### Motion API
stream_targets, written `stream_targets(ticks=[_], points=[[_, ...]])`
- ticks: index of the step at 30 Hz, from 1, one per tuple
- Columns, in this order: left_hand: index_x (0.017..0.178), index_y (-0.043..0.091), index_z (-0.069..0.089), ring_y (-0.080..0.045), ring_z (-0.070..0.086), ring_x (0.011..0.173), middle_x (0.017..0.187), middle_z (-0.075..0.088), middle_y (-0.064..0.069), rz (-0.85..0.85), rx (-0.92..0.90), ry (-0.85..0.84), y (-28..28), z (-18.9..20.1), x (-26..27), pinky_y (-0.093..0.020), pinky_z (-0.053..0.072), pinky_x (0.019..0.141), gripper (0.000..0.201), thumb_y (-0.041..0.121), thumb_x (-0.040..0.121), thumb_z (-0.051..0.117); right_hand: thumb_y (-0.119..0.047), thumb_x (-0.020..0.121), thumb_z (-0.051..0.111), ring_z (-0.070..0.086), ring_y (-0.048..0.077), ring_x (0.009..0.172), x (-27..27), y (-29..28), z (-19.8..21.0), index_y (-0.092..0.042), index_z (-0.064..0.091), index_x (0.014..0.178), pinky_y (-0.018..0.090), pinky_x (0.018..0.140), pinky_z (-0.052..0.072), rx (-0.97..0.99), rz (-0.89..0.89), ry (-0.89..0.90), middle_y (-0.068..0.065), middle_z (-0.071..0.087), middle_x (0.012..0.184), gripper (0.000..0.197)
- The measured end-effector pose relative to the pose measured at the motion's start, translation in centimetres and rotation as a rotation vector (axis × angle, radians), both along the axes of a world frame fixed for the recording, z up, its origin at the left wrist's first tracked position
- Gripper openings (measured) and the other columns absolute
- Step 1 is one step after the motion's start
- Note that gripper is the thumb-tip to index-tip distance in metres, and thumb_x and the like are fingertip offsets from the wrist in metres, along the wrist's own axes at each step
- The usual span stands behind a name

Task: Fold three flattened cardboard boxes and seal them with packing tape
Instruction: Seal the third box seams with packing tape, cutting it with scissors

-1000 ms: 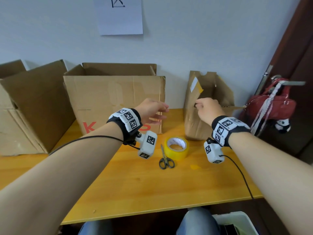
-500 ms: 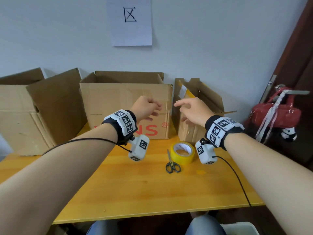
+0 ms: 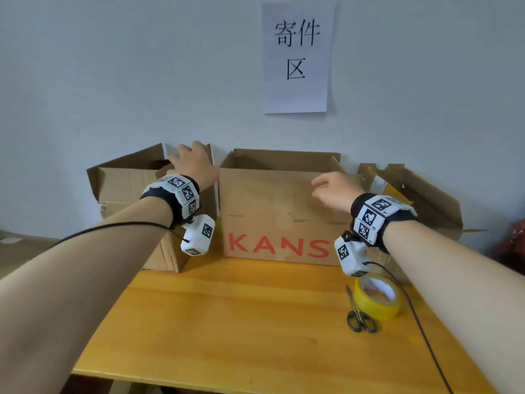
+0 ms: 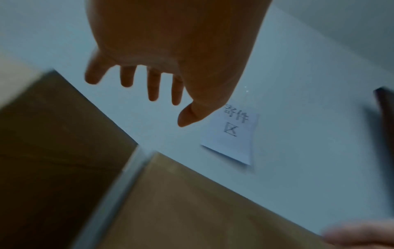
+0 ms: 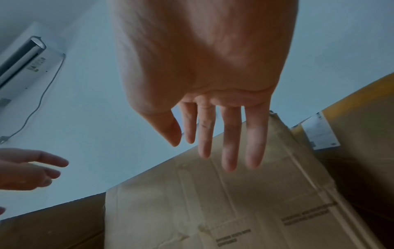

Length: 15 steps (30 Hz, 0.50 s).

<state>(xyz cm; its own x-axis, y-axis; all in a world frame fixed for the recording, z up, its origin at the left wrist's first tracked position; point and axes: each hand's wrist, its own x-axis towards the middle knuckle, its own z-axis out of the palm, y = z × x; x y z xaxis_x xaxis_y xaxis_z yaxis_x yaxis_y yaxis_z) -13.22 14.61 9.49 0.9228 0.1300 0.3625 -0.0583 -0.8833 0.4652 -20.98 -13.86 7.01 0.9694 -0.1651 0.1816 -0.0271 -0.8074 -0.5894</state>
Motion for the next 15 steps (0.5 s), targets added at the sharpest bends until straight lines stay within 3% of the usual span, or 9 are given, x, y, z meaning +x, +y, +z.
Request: stream_targets(ticks=[2,4,6,8,11,13,15], points=[[0.143,0.012,0.035,-0.044,0.028,0.135,0.145,0.035,-0.02,0.093,0.063,0.05,1.7,0.1,0.8,-0.055,0.033,0.108,0.061,0.024,0.088,0.059,-0.019,0.098,0.056,0.062,0.02,0.11,0.6,0.7,-0.1,-0.019,0.058,0.136,0.024,0.077,0.047,0.007,-0.006,-0.008,0.001,0.059,0.137,0.038],[0.146,0.008,0.03,-0.044,0.03,0.135,0.146,0.038,-0.021,0.204,0.083,0.125,3.1,0.0,2.1,-0.053,0.03,0.11,0.065,0.023,0.089,0.059,-0.018,0.099,0.054,0.065,0.021,0.103,1.1,1.4,-0.3,-0.019,0.056,0.137,0.023,0.069,0.048,0.035,-0.007,0.003,-0.002,0.057,0.135,0.038],[0.141,0.005,0.034,-0.043,0.041,0.13,0.139,0.049,-0.021,0.253,0.061,0.185,4.1,0.0,2.9,-0.048,0.032,0.109,0.059,0.024,0.091,0.058,-0.02,0.099,0.053,0.068,0.021,0.091,1.5,1.7,-0.6,-0.022,0.055,0.136,0.031,0.068,0.055,0.055,-0.017,0.033,-0.005,0.055,0.127,0.037],[0.129,0.004,0.045,-0.041,0.052,0.118,0.124,0.059,-0.02,0.257,0.048,0.179,5.0,-0.1,3.8,-0.045,0.037,0.104,0.043,0.025,0.093,0.057,-0.02,0.099,0.052,0.068,0.02,0.088,1.8,1.7,-0.9,-0.024,0.057,0.134,0.033,0.07,0.057,0.084,-0.028,0.051,-0.004,0.058,0.12,0.035],[0.098,0.005,0.063,-0.035,0.063,0.091,0.092,0.067,-0.015,0.203,0.046,0.186,5.9,-0.6,4.6,-0.042,0.047,0.094,0.021,0.025,0.093,0.058,-0.021,0.099,0.052,0.068,0.018,0.089,1.7,1.5,-1.2,-0.026,0.059,0.131,0.034,0.073,0.058,0.129,-0.043,0.078,-0.003,0.061,0.111,0.033],[0.085,0.002,0.062,-0.035,0.065,0.085,0.092,0.068,-0.018,0.18,-0.029,0.175,6.1,-1.5,5.0,-0.043,0.054,0.085,0.02,0.019,0.094,0.058,-0.021,0.1,0.052,0.068,0.019,0.091,1.4,1.4,-1.3,-0.027,0.061,0.127,0.034,0.074,0.058,0.134,-0.047,0.092,-0.004,0.061,0.111,0.029],[0.084,-0.001,0.061,-0.038,0.065,0.089,0.1,0.069,-0.022,0.199,-0.107,0.127,6.2,-2.1,5.2,-0.043,0.054,0.081,0.02,0.012,0.097,0.053,-0.022,0.1,0.052,0.068,0.019,0.091,1.1,1.2,-1.4,-0.028,0.062,0.123,0.033,0.074,0.057,0.133,-0.052,0.106,-0.005,0.06,0.108,0.026]])
